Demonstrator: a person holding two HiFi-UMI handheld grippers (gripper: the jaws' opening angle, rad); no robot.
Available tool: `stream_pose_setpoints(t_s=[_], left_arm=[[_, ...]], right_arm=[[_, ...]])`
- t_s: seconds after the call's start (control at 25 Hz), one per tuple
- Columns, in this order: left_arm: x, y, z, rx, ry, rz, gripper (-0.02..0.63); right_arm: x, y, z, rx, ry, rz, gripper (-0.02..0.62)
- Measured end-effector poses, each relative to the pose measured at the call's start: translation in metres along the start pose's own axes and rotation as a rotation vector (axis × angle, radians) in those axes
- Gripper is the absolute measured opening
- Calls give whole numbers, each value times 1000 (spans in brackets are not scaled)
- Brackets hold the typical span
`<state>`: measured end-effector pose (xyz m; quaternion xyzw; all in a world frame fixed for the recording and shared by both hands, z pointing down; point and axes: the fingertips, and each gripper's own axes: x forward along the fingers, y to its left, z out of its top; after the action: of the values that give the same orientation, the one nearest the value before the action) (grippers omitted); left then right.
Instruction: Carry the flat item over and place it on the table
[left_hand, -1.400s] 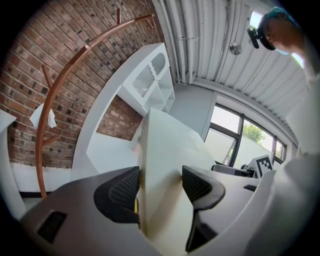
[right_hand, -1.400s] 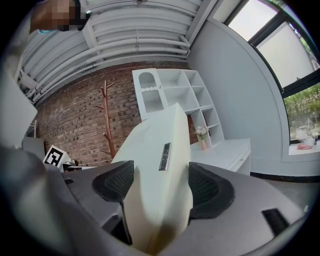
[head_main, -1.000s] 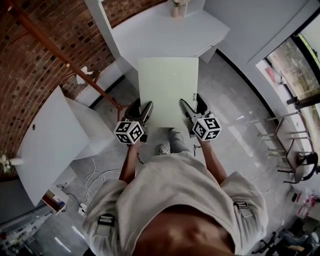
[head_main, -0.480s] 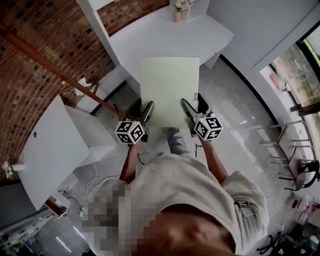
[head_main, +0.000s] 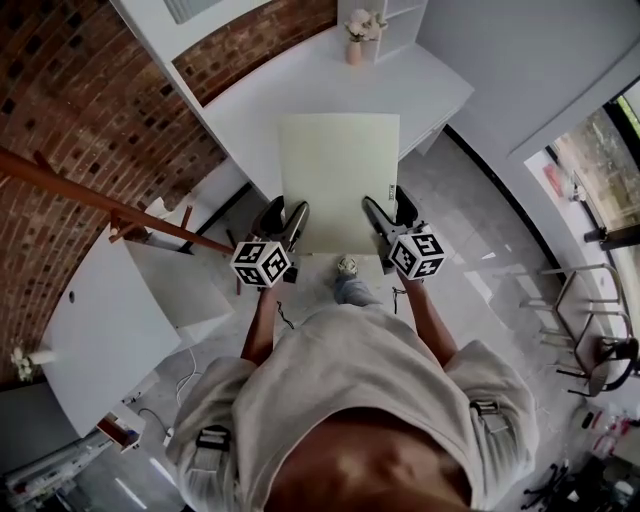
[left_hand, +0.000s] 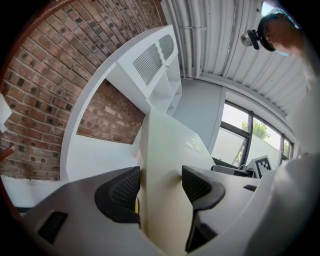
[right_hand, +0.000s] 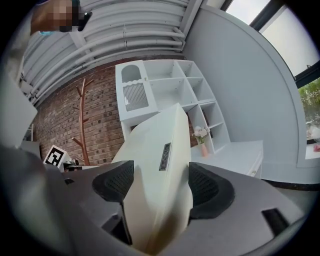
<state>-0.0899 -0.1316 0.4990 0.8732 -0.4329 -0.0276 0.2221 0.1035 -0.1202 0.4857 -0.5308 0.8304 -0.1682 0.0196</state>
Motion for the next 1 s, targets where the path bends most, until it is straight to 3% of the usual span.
stream_pose_setpoints(t_s=[0.64,1.0], left_arm=[[153,36,52,5,-3,35,261],[188,55,58,7,23,87,261]], right_arm=[[118,-109,61,9,10,36,357],[159,-136,63,35,41,79,357]])
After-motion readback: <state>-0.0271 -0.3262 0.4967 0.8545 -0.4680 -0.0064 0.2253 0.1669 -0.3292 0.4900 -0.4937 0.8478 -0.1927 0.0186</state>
